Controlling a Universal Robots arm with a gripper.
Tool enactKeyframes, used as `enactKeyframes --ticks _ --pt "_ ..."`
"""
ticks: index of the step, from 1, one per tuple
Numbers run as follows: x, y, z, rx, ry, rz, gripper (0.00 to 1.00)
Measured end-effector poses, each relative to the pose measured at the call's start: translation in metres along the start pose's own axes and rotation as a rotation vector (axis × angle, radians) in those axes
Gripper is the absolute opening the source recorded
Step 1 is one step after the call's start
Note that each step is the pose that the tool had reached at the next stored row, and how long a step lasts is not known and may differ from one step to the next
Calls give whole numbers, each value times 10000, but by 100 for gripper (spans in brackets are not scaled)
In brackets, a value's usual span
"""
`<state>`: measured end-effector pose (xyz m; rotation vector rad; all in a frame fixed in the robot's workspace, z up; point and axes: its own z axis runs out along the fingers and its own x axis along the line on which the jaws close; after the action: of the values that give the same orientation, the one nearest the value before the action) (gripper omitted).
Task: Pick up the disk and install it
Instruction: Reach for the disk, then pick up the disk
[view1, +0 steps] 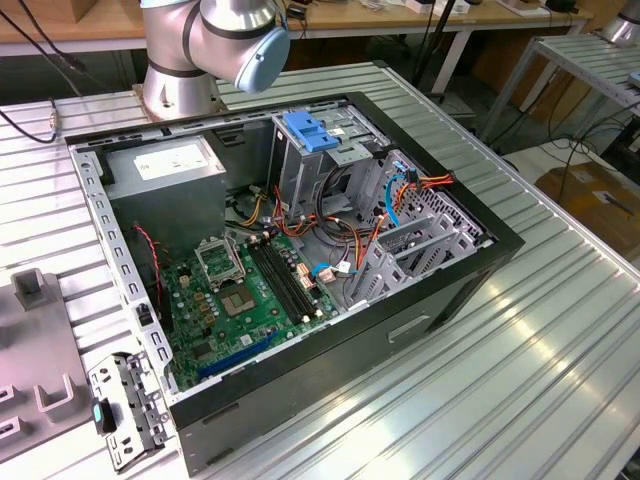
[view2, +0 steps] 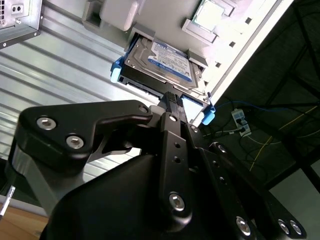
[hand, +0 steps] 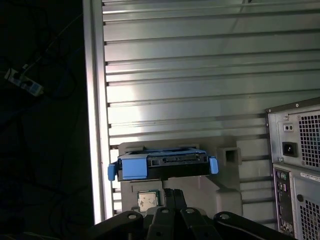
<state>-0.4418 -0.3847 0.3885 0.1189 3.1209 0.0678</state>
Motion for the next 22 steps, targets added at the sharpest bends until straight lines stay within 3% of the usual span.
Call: enactKeyframes --ticks 4,7,9,13,22 --pt "33 -2 -1 0 1 1 11" --pt "99 -7 -2 0 0 0 11" --pt "187 -8 -3 0 1 0 11" --pt "255 12 -2 0 5 0 11" --pt "289 13 -2 0 7 0 11"
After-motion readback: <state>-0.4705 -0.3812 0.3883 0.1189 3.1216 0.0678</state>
